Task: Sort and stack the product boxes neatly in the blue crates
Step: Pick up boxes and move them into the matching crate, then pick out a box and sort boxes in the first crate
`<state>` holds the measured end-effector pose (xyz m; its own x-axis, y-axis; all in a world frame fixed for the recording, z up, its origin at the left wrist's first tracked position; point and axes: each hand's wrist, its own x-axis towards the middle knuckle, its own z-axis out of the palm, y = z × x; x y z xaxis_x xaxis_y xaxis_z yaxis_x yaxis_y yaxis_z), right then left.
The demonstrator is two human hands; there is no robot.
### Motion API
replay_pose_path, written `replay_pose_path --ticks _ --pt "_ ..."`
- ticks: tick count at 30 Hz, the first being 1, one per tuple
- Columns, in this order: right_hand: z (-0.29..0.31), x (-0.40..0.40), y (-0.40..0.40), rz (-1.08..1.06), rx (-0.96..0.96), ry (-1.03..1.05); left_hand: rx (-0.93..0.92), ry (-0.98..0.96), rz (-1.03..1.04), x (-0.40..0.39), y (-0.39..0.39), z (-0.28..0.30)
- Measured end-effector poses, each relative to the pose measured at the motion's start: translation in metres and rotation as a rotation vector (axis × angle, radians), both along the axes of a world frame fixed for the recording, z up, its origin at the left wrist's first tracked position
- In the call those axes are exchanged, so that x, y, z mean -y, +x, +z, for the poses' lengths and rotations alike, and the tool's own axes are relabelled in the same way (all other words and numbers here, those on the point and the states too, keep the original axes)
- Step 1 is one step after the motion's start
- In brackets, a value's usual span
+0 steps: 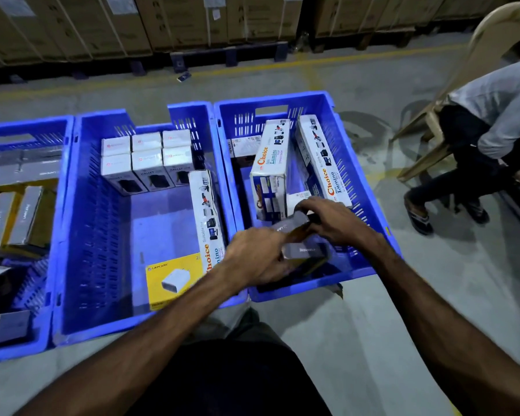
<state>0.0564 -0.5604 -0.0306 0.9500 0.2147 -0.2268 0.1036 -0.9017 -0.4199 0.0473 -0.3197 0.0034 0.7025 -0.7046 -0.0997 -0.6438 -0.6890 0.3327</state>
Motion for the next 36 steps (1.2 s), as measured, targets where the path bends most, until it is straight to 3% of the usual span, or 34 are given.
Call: replay_pose_path --ticks 4,7,10,18,22,27,32,36 --pt "0.04 0.016 0.004 -0.069 0.012 0.154 -0.24 -0.194 0.142 -0.043 0.016 0.022" --pt "0.067 0.026 0.01 -0.145 -0.03 0.331 -0.548 -0.488 0.235 -0.072 0.026 0.025" --pt "0.089 0.03 0.005 -0.246 -0.057 0.593 -0.732 -0.729 0.332 -0.095 0.028 0.031" --pt "0.082 -0.039 -0.009 -0.53 -0.012 1.114 -0.902 -1.217 0.74 -0.161 0.013 0.033" --pt "0.076 -0.103 0.001 -0.587 -0.041 1.223 -0.85 -1.334 0.918 -0.2 0.003 0.048" --pt "0.074 -0.205 0.017 -0.615 -0.139 1.279 -0.7 -1.35 1.086 -0.269 -0.008 0.058" --pt "0.069 -0.314 0.021 -0.558 -0.202 1.158 -0.552 -1.384 1.309 -0.357 -0.026 0.053" --pt "0.074 -0.397 0.028 -0.501 -0.253 1.004 -0.318 -1.248 1.447 -0.433 -0.037 0.052"
